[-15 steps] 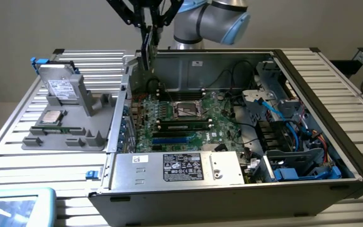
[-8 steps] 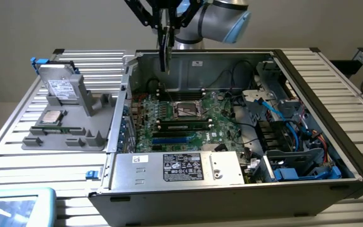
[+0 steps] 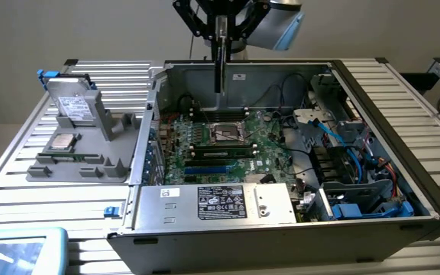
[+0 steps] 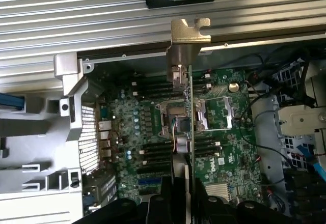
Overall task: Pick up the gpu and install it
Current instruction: 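Pick up the gpu and move the gpu toward the slot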
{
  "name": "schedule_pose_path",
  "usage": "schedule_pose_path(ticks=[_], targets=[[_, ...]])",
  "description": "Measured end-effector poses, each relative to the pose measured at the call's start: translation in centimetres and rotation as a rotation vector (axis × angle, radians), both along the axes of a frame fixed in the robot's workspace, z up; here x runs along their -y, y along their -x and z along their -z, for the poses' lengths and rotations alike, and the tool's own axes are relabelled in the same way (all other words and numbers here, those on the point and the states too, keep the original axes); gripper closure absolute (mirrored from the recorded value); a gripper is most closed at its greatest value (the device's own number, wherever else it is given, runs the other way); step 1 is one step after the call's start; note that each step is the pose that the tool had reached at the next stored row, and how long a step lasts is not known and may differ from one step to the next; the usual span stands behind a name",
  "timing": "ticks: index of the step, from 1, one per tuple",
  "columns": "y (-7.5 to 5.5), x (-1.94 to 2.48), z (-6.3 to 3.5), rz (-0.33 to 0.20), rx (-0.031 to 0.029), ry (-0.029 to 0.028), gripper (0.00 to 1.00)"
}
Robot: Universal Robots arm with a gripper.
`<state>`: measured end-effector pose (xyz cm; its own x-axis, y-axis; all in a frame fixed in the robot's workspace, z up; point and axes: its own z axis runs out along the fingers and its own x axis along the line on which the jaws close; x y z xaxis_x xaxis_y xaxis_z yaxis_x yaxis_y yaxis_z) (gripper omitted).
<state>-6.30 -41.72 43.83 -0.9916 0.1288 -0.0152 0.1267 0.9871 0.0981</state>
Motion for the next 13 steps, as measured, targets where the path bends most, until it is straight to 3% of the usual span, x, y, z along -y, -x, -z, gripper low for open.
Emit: schedule_pose_path(ticks=[6,13], targets=[[-2.3,0.88,0.33,0.0,-0.0016,-0.0002,0.73],[-4.1,1.02,0.61,-0.029,-0.0045,0.0,0.73]])
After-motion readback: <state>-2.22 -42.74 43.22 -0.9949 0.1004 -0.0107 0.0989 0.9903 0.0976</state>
